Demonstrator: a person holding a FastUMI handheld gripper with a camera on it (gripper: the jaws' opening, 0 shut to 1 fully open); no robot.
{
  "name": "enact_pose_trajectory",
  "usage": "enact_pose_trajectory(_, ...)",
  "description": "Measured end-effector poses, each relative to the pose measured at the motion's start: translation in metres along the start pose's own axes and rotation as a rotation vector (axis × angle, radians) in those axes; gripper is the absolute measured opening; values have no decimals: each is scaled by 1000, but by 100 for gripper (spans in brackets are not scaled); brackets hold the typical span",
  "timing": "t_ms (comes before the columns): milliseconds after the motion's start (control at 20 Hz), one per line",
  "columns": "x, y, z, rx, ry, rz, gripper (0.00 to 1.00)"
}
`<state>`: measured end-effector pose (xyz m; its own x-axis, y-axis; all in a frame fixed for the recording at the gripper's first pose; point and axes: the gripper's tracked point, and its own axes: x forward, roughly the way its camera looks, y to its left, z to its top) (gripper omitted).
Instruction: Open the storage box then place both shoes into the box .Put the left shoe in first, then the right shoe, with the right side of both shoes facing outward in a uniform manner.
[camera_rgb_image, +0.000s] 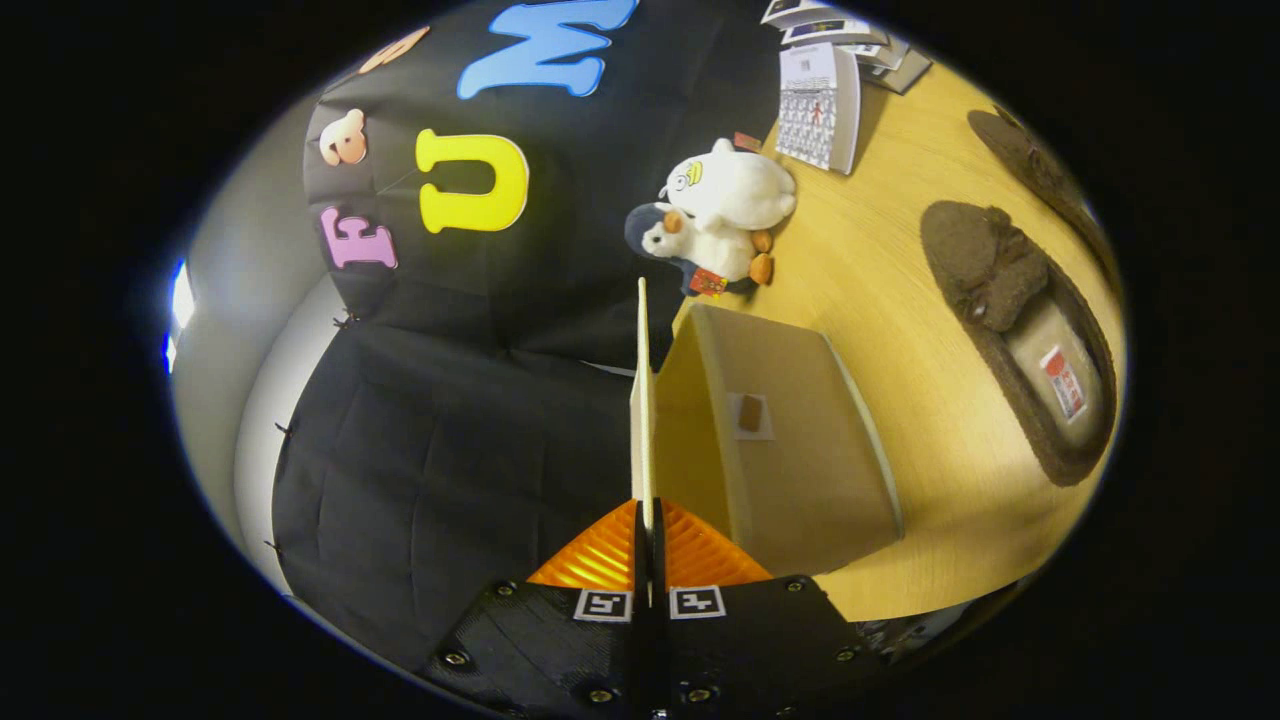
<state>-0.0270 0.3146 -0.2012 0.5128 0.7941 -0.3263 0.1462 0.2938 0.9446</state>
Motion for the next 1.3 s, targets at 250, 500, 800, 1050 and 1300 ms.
enact_pose_trajectory(250,8,36,-4,-129,2,-2,0)
enact_pose_trajectory(500,19,72,-14,-201,-1,-17,0)
enact_pose_trajectory(800,42,113,-41,-368,1,-86,0)
enact_pose_trajectory(1050,70,141,-72,-523,15,-112,0)
enact_pose_trajectory(1300,91,157,-98,-608,23,-93,0)
